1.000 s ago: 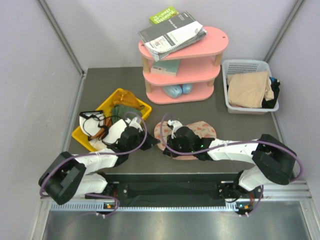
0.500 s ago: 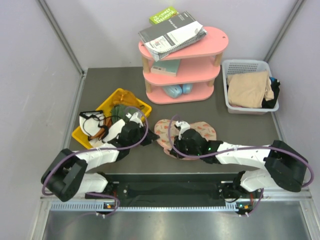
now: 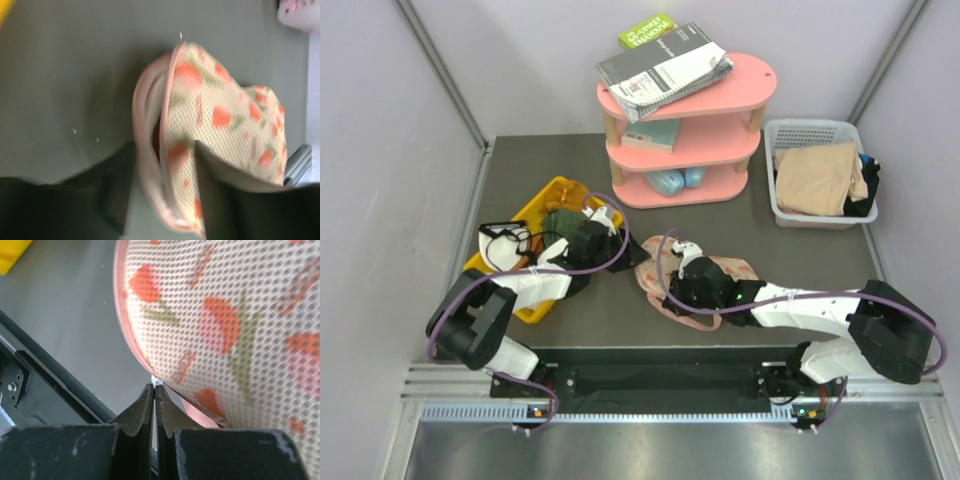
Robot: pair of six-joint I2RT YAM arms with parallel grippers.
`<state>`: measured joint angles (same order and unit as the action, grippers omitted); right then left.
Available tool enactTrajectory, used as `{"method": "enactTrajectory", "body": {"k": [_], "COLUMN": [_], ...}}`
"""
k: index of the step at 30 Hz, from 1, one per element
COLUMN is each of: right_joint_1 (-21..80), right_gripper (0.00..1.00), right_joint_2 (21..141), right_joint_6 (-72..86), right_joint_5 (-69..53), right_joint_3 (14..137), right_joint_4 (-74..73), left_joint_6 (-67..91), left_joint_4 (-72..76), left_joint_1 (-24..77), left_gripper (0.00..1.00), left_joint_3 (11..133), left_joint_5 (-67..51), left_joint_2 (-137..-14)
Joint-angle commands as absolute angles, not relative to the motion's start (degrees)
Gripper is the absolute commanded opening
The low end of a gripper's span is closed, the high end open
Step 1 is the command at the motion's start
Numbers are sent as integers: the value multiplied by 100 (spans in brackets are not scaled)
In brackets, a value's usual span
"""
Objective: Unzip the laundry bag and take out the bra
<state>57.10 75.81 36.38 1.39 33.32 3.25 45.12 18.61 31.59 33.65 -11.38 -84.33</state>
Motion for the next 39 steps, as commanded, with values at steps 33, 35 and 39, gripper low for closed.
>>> {"method": "enactTrajectory", "body": {"k": [33, 35, 39], "right_joint_1": [5713, 5704, 5704], "right_gripper": [0, 0, 0], "right_joint_2": [8850, 8842, 8833], "right_joint_6": [3322, 3322, 3331], "right_joint_5": [-598, -598, -589], "right_joint_3": [4544, 4535, 4500], "right_joint_4": [993, 1002, 993], "left_joint_6": [5836, 5836, 5775], "left_joint_4": [3094, 3085, 2980], "left_joint_1": [3542, 3542, 3542], "left_gripper": [33, 21, 0], "left_joint_3": [1837, 1863, 1960], "left_joint_5": [-1099, -1055, -993], "left_joint_2": [-7207, -7207, -7233]}}
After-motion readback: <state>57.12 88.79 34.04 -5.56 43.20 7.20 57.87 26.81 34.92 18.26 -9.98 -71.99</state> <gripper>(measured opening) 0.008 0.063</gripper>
